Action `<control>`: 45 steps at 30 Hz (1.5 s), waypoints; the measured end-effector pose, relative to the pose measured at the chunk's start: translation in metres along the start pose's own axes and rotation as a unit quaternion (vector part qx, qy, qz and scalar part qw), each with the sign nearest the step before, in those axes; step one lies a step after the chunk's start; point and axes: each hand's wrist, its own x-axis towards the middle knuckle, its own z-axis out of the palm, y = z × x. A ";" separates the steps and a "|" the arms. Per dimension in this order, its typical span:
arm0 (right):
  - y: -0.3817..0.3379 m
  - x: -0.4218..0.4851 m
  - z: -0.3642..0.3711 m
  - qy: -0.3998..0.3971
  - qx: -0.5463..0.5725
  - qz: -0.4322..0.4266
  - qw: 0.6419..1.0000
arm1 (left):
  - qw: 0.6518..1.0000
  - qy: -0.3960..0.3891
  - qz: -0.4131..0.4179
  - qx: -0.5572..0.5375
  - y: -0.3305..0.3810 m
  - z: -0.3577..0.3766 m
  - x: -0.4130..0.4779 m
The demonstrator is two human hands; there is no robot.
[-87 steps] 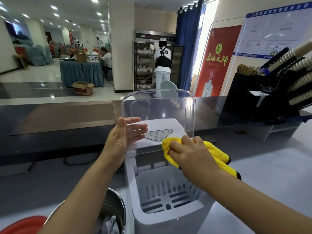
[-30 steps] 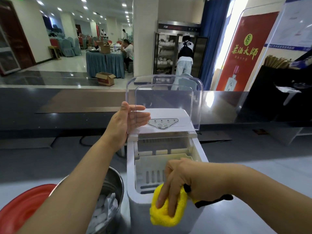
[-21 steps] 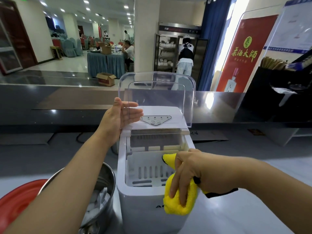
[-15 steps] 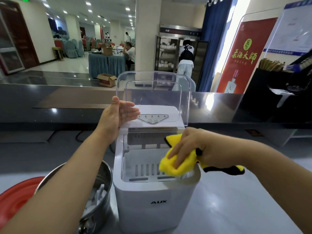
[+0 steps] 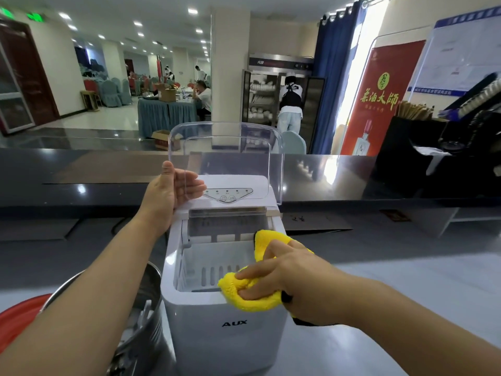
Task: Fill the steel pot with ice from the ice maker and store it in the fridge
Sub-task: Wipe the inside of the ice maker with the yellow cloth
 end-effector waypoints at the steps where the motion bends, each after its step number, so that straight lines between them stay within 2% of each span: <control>1: 0.002 -0.004 0.000 0.005 -0.001 0.005 1.000 | 1.000 0.002 0.000 0.003 0.000 0.000 0.000; 9: 0.046 -0.031 0.004 0.030 0.025 0.107 0.994 | 1.000 0.021 0.007 0.007 -0.004 0.001 0.000; 24: 0.092 0.008 0.018 0.141 0.141 0.127 0.972 | 0.999 0.039 0.008 0.004 -0.003 0.006 -0.002; 32: 0.108 0.032 0.018 0.171 0.126 0.176 0.961 | 0.999 0.037 0.003 0.008 -0.001 0.006 -0.004; 36: 0.107 0.032 0.022 0.145 0.129 0.208 0.959 | 0.999 0.033 0.000 0.009 0.000 0.005 -0.004; 45: 0.066 0.009 -0.016 -0.026 0.122 0.185 0.975 | 1.000 0.021 -0.007 -0.002 0.000 0.001 -0.003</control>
